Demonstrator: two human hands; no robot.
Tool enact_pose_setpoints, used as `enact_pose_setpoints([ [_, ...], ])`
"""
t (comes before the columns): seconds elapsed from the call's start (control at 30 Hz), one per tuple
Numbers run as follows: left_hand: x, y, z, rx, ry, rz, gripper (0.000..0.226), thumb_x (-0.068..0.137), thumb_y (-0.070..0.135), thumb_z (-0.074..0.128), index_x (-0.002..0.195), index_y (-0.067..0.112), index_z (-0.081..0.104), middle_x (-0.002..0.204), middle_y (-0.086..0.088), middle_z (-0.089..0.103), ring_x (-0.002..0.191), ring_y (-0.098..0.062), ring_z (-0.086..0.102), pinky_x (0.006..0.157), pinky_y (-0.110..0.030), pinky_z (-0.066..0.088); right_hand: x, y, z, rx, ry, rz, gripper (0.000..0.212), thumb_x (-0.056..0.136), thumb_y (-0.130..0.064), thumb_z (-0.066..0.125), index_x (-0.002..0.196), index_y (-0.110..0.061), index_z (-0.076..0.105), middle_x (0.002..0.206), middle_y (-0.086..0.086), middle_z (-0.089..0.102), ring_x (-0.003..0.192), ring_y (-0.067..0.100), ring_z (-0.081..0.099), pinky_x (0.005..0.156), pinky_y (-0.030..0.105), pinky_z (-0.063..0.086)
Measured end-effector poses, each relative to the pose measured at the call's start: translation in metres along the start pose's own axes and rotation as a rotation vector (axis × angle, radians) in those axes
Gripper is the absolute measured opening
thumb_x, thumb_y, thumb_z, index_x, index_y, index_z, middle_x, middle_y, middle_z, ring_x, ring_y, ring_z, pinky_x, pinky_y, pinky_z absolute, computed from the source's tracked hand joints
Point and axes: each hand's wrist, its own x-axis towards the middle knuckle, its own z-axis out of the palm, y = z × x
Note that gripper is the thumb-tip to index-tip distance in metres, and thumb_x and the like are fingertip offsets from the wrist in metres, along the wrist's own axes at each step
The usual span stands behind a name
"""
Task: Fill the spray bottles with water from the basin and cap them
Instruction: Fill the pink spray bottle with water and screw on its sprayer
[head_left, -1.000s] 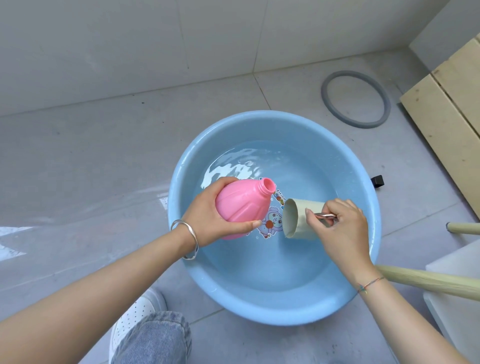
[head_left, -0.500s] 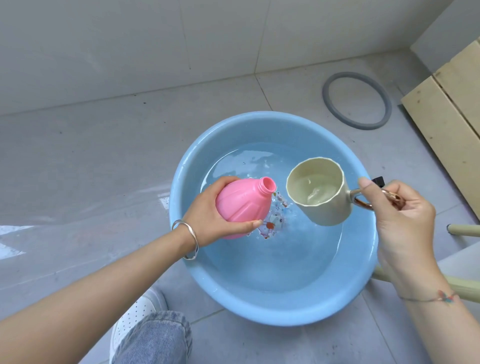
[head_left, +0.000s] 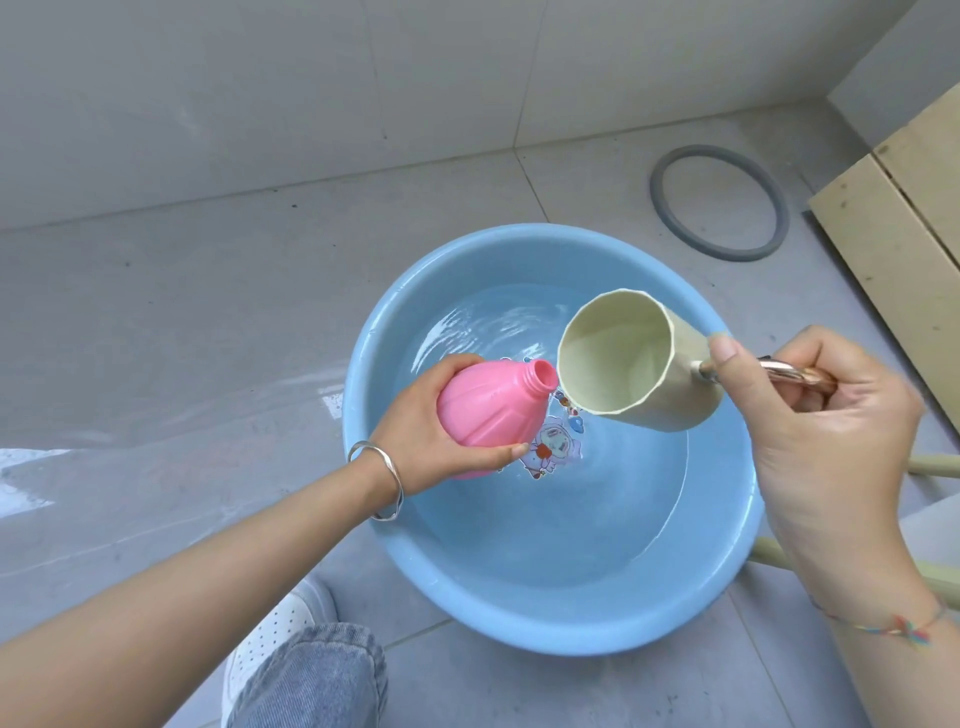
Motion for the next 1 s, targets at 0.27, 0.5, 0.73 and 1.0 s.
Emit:
enact_pose_setpoints([
  [0.27, -0.001, 0.000, 0.000, 0.015, 0.004, 0.001, 0.079, 0.042, 0.064, 0.081, 0.112, 0.045, 0.051, 0.107, 0.022, 0.060, 0.095, 0.004, 0.060, 0.078, -0.008, 0.046, -0.001, -0.005, 0.004, -0.215, -0.011, -0.260, 0.045, 0.081, -0.023, 0.073, 0.057, -0.013, 0.036, 0.064, -0.002, 0.038, 0.059, 0.008, 0.031, 0.056, 0.014, 0.025],
  [0.5, 0.000, 0.001, 0.001, 0.016, 0.002, 0.008, 0.080, 0.042, 0.065, 0.080, 0.113, 0.043, 0.051, 0.107, 0.022, 0.059, 0.094, 0.006, 0.059, 0.076, -0.005, 0.044, -0.001, -0.008, 0.004, -0.282, -0.001, -0.382, 0.043, 0.082, -0.017, 0.073, 0.057, -0.009, 0.039, 0.056, -0.002, 0.034, 0.062, 0.011, 0.032, 0.058, 0.015, 0.026],
  [0.73, -0.001, 0.000, 0.001, 0.017, 0.011, 0.004, 0.080, 0.041, 0.065, 0.080, 0.113, 0.044, 0.051, 0.107, 0.024, 0.059, 0.095, 0.006, 0.059, 0.079, -0.009, 0.047, 0.001, -0.010, 0.002, -0.298, 0.002, -0.450, 0.041, 0.083, -0.017, 0.072, 0.057, -0.010, 0.040, 0.058, -0.003, 0.039, 0.065, 0.013, 0.034, 0.060, 0.018, 0.026],
  [1.0, 0.000, 0.000, 0.001, 0.029, 0.007, -0.005, 0.079, 0.041, 0.066, 0.079, 0.111, 0.048, 0.049, 0.109, 0.023, 0.059, 0.095, 0.007, 0.059, 0.078, -0.007, 0.046, 0.007, -0.007, 0.000, -0.330, 0.002, -0.524, 0.043, 0.086, -0.026, 0.066, 0.054, -0.011, 0.041, 0.058, -0.002, 0.042, 0.069, 0.012, 0.037, 0.064, 0.021, 0.028],
])
